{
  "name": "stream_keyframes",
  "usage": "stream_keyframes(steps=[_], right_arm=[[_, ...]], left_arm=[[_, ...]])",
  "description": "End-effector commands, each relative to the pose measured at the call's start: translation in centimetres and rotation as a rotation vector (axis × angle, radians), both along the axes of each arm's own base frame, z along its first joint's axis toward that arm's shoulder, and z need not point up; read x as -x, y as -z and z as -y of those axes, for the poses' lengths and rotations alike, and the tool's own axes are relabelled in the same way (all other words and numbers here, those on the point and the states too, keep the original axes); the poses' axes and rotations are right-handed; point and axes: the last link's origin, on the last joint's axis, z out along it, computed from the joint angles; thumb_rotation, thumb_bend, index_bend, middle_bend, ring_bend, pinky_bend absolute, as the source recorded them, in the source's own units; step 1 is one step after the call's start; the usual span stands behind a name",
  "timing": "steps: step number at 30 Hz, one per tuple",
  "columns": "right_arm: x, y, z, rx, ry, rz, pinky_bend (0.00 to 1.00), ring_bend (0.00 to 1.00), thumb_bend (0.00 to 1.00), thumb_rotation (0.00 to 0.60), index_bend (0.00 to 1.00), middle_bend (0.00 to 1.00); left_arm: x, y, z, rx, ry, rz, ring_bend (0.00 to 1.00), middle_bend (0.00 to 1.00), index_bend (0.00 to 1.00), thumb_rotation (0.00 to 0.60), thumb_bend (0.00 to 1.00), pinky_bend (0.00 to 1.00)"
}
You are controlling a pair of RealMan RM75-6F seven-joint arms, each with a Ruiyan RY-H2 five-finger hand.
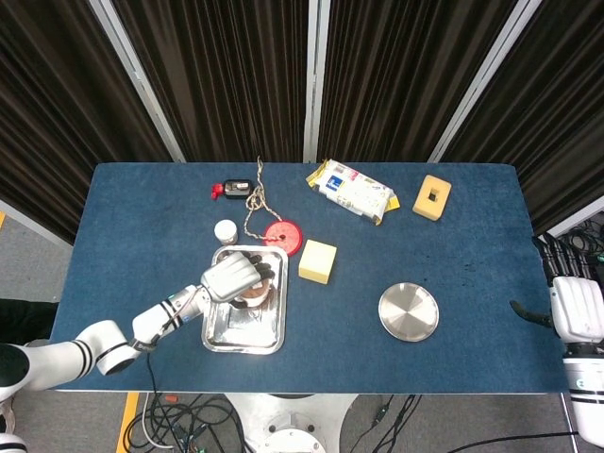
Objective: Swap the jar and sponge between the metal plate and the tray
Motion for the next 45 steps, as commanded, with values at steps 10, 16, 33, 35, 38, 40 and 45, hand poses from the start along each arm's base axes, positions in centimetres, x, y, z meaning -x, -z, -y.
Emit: stream_keyframes(steps=[10,16,33,35,38,40,45], right_arm=[[0.0,0.2,0.0,-0.006,-0.001,-0.001,0.00,0.00,0.07,0.600,0.00,0.00],[-1.1,0.5,0.3,-0.027,-0.031,-0.016,0.00,0.00,0.07,0.600,0.00,0.00],[-13.4,10.0,5.5,-0.352,-0.272,-0.179,0.00,0.00,0.04,0.600,0.00,0.00],[-14.5,11.5,6.4,-0.381,-0.284,-0.189,0.00,0.00,0.04,0.600,0.00,0.00],[-15.7,13.7,8.2,-0.429,-0.266,-0.177,0.00,0.00,0.03,0.600,0.00,0.00],[-16.2,15.2,9.1,-0.454,-0.252,-0.169,0.00,0.00,0.02,0.600,0.00,0.00],[-17.1,18.2,10.7,-0.488,-0.224,-0.174,0.00,0.00,0.02,0.600,0.00,0.00]], left_arm=[[2.1,-0.1,0.2,-0.025,-0.050,0.001,0.10,0.16,0.15,0.600,0.09,0.35],[2.9,-1.9,0.8,-0.072,-0.072,0.037,0.09,0.15,0.15,0.600,0.06,0.35],[14.2,-12.6,8.2,-0.546,-0.511,0.096,0.10,0.15,0.15,0.600,0.06,0.33],[14.9,-12.9,9.4,-0.559,-0.542,0.109,0.09,0.15,0.15,0.600,0.05,0.32],[16.0,-13.1,10.9,-0.578,-0.559,0.096,0.09,0.15,0.15,0.600,0.05,0.32],[16.4,-13.1,11.6,-0.584,-0.575,0.105,0.09,0.15,0.15,0.600,0.05,0.32],[17.0,-13.5,12.3,-0.591,-0.590,0.128,0.09,0.15,0.15,0.600,0.05,0.32]])
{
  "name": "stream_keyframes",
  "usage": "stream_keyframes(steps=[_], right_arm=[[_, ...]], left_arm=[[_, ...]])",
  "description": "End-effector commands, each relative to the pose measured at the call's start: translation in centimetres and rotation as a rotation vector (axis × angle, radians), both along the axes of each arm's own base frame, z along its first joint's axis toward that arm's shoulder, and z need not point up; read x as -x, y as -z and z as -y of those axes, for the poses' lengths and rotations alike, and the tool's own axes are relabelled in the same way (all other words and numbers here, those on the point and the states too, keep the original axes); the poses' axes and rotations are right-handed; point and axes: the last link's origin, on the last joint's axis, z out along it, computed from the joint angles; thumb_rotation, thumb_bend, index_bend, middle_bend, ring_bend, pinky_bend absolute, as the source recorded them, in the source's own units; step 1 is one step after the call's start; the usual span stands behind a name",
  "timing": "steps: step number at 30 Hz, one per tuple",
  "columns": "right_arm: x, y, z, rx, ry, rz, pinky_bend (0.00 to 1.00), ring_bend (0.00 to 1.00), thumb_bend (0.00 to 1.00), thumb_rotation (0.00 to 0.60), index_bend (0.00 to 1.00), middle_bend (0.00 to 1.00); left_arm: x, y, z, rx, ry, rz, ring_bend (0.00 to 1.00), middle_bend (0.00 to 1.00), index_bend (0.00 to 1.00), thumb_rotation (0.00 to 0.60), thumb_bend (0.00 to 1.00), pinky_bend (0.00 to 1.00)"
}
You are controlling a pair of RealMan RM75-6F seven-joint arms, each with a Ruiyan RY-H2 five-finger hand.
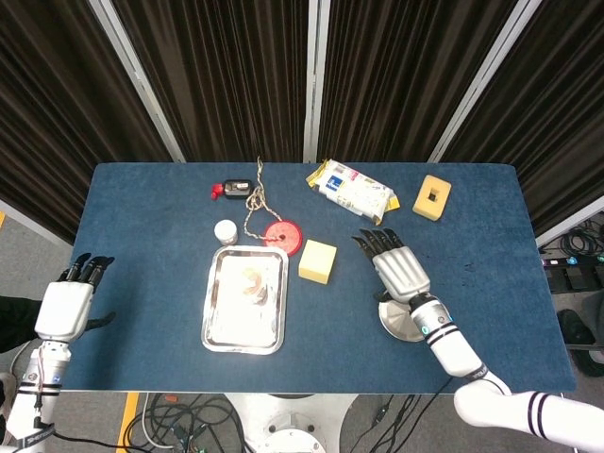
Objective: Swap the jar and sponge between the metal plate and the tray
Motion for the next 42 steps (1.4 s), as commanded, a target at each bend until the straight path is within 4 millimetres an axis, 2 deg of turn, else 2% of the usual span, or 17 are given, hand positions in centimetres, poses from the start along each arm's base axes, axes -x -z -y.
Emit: stream_keyframes(steps=[1,7,17,26,29,34,39,42], right_arm=[[-0.9,2.5,1.3,-0.028,0.022,-0.010,0.00,0.00,0.02,0.600,0.00,0.00],[-1.8,4.8,2.5,-0.054,0.060,0.020,0.00,0.00,0.02,0.600,0.00,0.00],[-4.2,6.7,3.4,-0.072,0.036,0.065,0.00,0.00,0.01,0.600,0.00,0.00],[-6.2,9.6,3.9,-0.054,0.039,0.072,0.02,0.00,0.03,0.600,0.00,0.12],[-6.6,10.2,4.0,-0.025,0.047,0.090,0.06,0.08,0.06,0.600,0.00,0.22],[-7.0,10.4,4.2,0.034,0.041,0.118,0.09,0.30,0.16,0.600,0.00,0.37],[-7.0,10.0,4.2,0.067,0.023,0.137,0.11,0.40,0.27,0.600,0.00,0.47],[-6.9,9.0,3.8,0.076,0.007,0.166,0.12,0.42,0.29,0.600,0.00,0.48]], left_arm=[[0.3,-0.3,0.3,-0.006,0.000,0.012,0.09,0.15,0.15,0.600,0.05,0.31],[0.2,-0.4,0.9,0.014,0.010,0.022,0.09,0.15,0.15,0.600,0.05,0.31],[0.4,-0.8,1.1,0.009,0.007,0.040,0.09,0.15,0.15,0.600,0.05,0.31],[1.3,-0.7,1.7,0.023,-0.022,0.052,0.09,0.15,0.15,0.600,0.05,0.31],[1.6,-0.8,1.9,0.024,-0.031,0.054,0.09,0.15,0.15,0.600,0.05,0.31],[2.0,-1.0,2.0,0.022,-0.038,0.060,0.09,0.15,0.15,0.600,0.05,0.31],[2.0,-0.9,2.0,0.024,-0.034,0.064,0.09,0.15,0.15,0.600,0.05,0.31],[1.9,-0.8,1.9,0.030,-0.033,0.066,0.10,0.15,0.15,0.600,0.05,0.31]])
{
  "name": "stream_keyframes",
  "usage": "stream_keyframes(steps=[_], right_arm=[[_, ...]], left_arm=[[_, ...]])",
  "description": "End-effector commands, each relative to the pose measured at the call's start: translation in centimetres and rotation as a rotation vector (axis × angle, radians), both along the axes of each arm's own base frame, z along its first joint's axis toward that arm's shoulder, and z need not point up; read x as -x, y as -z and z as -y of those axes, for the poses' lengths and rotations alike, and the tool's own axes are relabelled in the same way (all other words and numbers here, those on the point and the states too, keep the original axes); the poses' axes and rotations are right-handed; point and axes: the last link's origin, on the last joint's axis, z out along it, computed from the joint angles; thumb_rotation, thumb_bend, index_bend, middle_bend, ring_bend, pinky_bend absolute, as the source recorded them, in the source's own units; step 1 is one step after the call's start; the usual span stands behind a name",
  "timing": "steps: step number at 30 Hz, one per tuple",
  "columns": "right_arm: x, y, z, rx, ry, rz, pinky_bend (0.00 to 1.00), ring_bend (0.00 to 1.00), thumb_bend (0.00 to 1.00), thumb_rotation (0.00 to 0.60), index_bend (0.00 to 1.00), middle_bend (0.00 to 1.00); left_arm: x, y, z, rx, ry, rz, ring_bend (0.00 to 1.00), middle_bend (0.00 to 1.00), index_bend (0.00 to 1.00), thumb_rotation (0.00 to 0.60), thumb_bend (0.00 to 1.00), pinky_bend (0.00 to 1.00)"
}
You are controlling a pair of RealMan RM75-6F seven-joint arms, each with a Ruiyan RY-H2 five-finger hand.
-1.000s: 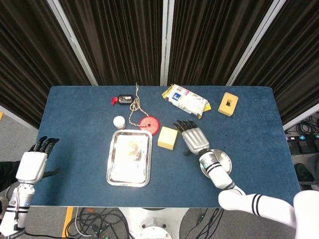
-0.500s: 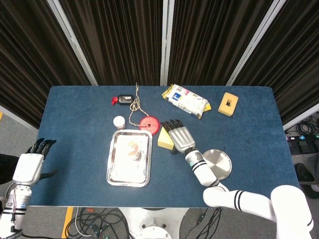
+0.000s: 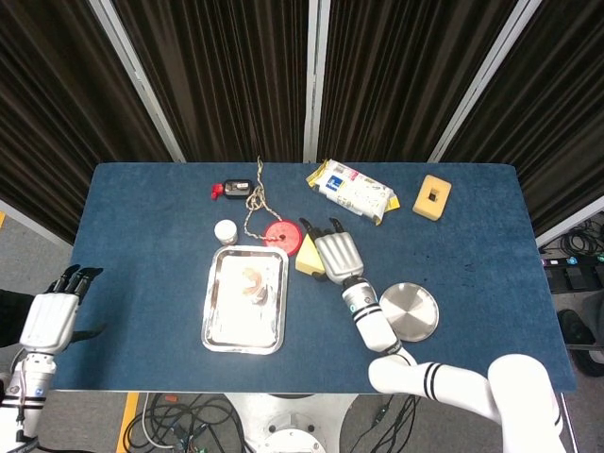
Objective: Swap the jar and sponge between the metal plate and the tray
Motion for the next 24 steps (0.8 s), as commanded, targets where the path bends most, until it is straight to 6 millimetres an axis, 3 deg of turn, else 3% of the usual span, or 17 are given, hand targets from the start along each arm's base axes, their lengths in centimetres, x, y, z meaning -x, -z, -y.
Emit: stream_keyframes(steps=[1,6,13,18,24], right_arm=[[0.3,-1.3,-0.8,0.013,-0.022,0.025,0.12,0.42,0.29,0.600,0.00,0.48],[2.5,-5.3,-2.8,0.041,-0.052,-0.002,0.12,0.42,0.29,0.600,0.00,0.48],[7.7,-11.3,-6.6,0.048,-0.027,-0.072,0.08,0.41,0.26,0.600,0.00,0.48],[10.6,-13.2,-9.3,0.038,0.011,-0.101,0.04,0.43,0.26,0.600,0.00,0.49],[14.1,-13.6,-11.7,0.027,0.070,-0.128,0.04,0.43,0.26,0.600,0.00,0.49]], left_arm=[[-0.1,0.2,-0.1,0.008,0.001,0.003,0.10,0.15,0.15,0.600,0.05,0.31],[-0.6,0.5,-0.3,0.013,0.019,0.004,0.09,0.15,0.15,0.600,0.05,0.31],[-1.0,0.6,-0.3,0.012,0.046,0.015,0.09,0.16,0.16,0.600,0.05,0.31],[-1.2,0.7,-0.3,0.020,0.052,0.015,0.09,0.16,0.16,0.600,0.05,0.31],[-1.5,1.0,-0.3,0.029,0.061,0.015,0.10,0.16,0.16,0.600,0.05,0.31]])
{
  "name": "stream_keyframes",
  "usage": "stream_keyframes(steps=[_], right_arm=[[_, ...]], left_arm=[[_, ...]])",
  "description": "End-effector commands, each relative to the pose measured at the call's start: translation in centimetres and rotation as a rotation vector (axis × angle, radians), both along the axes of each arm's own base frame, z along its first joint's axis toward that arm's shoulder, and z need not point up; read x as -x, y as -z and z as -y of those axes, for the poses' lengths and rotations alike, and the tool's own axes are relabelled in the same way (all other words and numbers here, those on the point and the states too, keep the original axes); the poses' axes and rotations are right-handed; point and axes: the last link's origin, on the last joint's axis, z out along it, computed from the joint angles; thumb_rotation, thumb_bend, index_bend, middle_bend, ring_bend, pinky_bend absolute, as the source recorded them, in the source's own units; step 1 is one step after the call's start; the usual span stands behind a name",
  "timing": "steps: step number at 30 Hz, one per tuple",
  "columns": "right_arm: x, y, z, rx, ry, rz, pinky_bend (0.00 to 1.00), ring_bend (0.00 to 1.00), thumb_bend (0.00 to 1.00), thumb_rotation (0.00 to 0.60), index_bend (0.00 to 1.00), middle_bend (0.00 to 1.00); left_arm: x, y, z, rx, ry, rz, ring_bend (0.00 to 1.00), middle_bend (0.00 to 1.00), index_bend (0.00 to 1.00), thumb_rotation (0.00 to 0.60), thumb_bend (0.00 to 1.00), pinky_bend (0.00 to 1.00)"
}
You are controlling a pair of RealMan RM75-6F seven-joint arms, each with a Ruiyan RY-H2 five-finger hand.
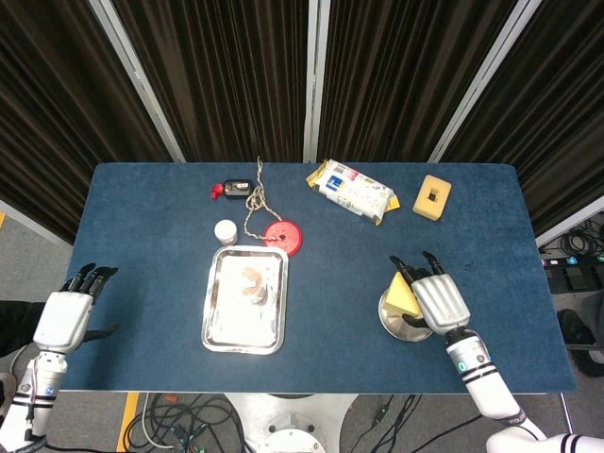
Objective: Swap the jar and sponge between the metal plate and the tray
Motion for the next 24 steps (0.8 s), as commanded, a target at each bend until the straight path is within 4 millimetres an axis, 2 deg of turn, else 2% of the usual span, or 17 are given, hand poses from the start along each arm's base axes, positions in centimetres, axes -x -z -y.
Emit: stream_keyframes(steps=[1,7,15,19,22,24], right_arm=[[1.8,-0.2,-0.7,0.005,0.032,-0.017,0.03,0.43,0.26,0.600,0.00,0.49],[3.8,0.0,-0.6,0.012,0.069,-0.016,0.03,0.43,0.26,0.600,0.00,0.48],[4.2,1.3,-0.2,-0.030,0.072,-0.010,0.01,0.39,0.20,0.600,0.00,0.47],[4.2,1.6,-0.3,-0.045,0.070,-0.010,0.00,0.26,0.13,0.600,0.00,0.38],[4.3,1.6,-0.3,-0.062,0.074,-0.014,0.00,0.13,0.03,0.600,0.00,0.26],[4.3,1.6,-0.3,-0.075,0.072,-0.022,0.00,0.02,0.00,0.600,0.00,0.13]], left_arm=[[-0.1,0.1,0.0,0.006,0.003,-0.001,0.10,0.16,0.16,0.600,0.05,0.31],[-0.1,0.3,0.0,0.010,0.000,-0.004,0.09,0.16,0.16,0.600,0.05,0.30],[0.1,0.3,0.1,0.013,-0.008,-0.009,0.09,0.16,0.16,0.600,0.05,0.31],[0.2,0.3,0.1,0.014,-0.010,-0.013,0.09,0.16,0.16,0.600,0.05,0.30],[0.2,0.2,0.1,0.010,-0.010,-0.013,0.09,0.16,0.16,0.600,0.05,0.31],[0.3,0.2,0.1,0.008,-0.011,-0.011,0.09,0.16,0.16,0.600,0.05,0.30]])
